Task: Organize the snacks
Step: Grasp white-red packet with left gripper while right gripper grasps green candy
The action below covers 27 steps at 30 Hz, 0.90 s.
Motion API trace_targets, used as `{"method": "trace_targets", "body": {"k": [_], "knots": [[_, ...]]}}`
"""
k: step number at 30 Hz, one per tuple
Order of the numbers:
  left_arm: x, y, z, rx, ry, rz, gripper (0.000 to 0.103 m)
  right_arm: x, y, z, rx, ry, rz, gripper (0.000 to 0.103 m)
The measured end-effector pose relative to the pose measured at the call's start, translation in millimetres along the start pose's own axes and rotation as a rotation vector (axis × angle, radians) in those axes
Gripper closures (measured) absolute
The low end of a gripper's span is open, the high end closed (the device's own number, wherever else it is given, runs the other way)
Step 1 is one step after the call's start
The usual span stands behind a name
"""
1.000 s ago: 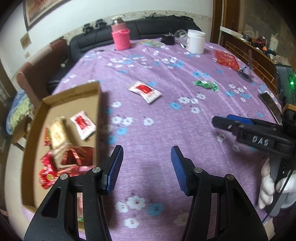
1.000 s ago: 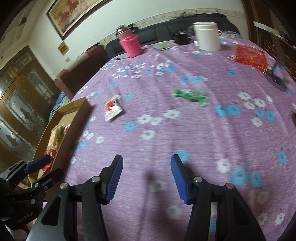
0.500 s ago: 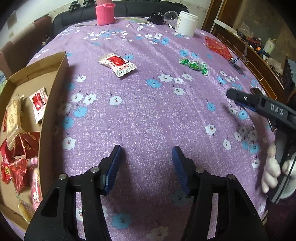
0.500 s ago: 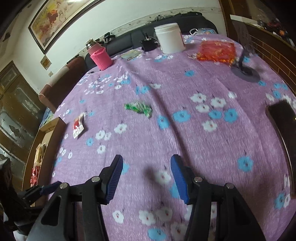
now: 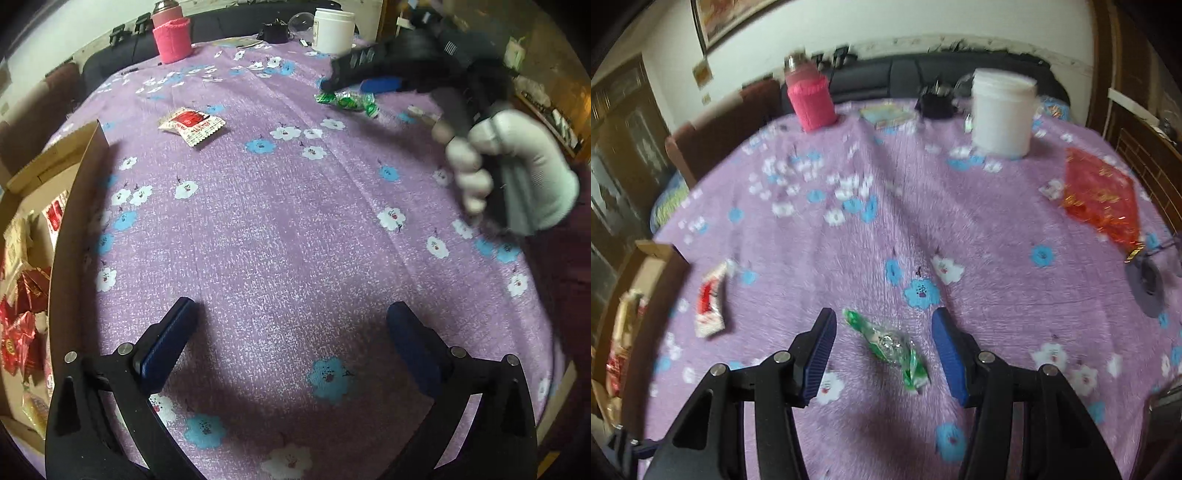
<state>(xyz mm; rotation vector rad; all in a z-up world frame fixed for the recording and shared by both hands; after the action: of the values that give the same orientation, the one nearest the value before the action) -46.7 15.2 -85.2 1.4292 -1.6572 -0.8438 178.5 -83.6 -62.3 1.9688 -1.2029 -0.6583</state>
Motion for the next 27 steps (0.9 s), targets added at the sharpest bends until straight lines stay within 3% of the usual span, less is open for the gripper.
{"method": "trace_targets", "body": {"k": [2, 4, 5, 11, 15, 19, 24, 26, 27], "knots": [[-5, 4, -3, -0.011, 0.050, 0.055, 0.000, 0, -10, 9, -0.029, 0.004, 0.011, 0.048], [-11, 8, -8, -0.030, 0.126, 0.125, 0.001, 2, -6, 13, -0.017, 0.022, 0.077, 0.066], [-17, 11, -15, -0.033, 0.174, 0.166, 0.003, 3, -5, 14, -0.018, 0.020, 0.088, 0.081], [-42, 26, -63, 0.041, 0.270, 0.172, 0.003, 6, 20, 19, 0.046, -0.116, 0.000, 0.081], [-53, 15, -103, 0.065, 0.291, 0.148, 0.003, -3, 48, 21, 0.114, -0.190, -0.079, 0.081], [-71, -22, -135, 0.036, 0.331, 0.092, 0.003, -21, 65, 26, 0.165, -0.159, -0.118, 0.081], [-79, -49, -159, 0.041, 0.321, 0.002, 0.004, -30, 51, 35, 0.127, -0.150, -0.147, 0.081], [-79, -55, -161, 0.041, 0.297, -0.022, 0.009, -30, 49, 36, 0.120, -0.157, -0.156, 0.081], [-78, -59, -161, 0.037, 0.279, -0.039, 0.018, -28, 49, 36, 0.121, -0.162, -0.160, 0.081]]}}
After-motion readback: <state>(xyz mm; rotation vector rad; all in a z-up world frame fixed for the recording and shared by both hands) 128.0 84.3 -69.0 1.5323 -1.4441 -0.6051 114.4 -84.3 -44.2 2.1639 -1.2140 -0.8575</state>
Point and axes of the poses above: each gripper's, at about its wrist camera, not at the fingertips, and y roughly against the way its jaws point, x to its right, z to its underside, the point moved 9 cm from there along -y, roughly the way its jaws point, and after that the axes turned 9 degrees about y, right-handed, at the moved point
